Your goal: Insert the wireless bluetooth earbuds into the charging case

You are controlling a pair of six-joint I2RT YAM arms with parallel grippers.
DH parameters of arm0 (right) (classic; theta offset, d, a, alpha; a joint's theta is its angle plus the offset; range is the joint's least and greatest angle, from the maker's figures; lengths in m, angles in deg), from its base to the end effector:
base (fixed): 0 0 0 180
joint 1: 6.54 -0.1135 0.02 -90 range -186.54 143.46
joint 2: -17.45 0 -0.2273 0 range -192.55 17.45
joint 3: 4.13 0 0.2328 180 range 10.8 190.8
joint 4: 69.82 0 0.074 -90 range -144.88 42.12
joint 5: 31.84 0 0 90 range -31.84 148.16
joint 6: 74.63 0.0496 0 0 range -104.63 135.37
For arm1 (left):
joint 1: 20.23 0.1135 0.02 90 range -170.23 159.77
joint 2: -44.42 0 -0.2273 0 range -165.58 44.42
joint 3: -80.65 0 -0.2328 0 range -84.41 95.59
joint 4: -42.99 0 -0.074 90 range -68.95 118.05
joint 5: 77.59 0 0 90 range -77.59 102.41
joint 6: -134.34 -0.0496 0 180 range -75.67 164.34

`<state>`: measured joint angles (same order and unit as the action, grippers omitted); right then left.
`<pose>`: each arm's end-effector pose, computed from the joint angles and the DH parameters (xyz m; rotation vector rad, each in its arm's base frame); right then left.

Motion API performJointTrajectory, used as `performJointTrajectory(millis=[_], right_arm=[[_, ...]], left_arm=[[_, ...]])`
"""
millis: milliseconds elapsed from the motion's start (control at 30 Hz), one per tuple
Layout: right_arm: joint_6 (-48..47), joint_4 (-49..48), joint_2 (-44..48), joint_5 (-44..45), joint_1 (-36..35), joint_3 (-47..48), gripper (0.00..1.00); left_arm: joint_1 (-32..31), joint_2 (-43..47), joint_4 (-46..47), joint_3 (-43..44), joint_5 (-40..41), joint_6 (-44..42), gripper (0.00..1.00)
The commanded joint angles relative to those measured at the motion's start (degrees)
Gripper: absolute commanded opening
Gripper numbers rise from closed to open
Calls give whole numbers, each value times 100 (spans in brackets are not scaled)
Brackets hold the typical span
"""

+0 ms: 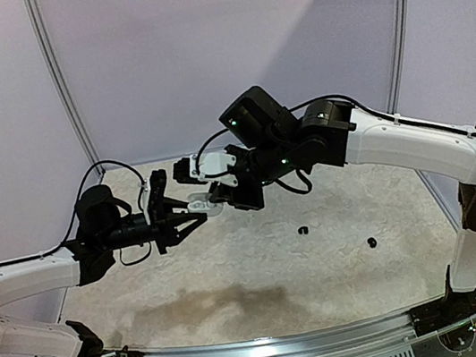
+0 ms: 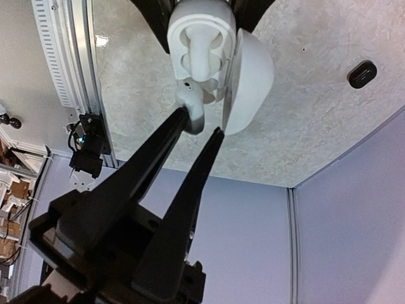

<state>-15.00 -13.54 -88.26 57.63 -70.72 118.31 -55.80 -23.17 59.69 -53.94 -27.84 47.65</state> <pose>0.1737 0.3601 0.3206 -1.6795 1.5443 0.3226 0.1931 -0.1775 0.2251 0.9998 1.4522 -1.0839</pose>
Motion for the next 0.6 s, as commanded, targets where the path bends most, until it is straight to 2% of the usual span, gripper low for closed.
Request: performJointTrajectory(millis=[0,233,433,567], right_arm=[[101,355,-11,-91,-24,-104,15],[127,385,-11,-226,-26,-124,10],[145,376,-13,-329,-31,-150,11],[121,327,-60,-270,-28,-142,5]], left_arm=[[-38,-17,185,55,-9,-84,0],[-38,0,143,46,-19,-120,0],[-38,-16,173,49,-6,-131,0],[-38,-10,180,50,-49,-163,0]])
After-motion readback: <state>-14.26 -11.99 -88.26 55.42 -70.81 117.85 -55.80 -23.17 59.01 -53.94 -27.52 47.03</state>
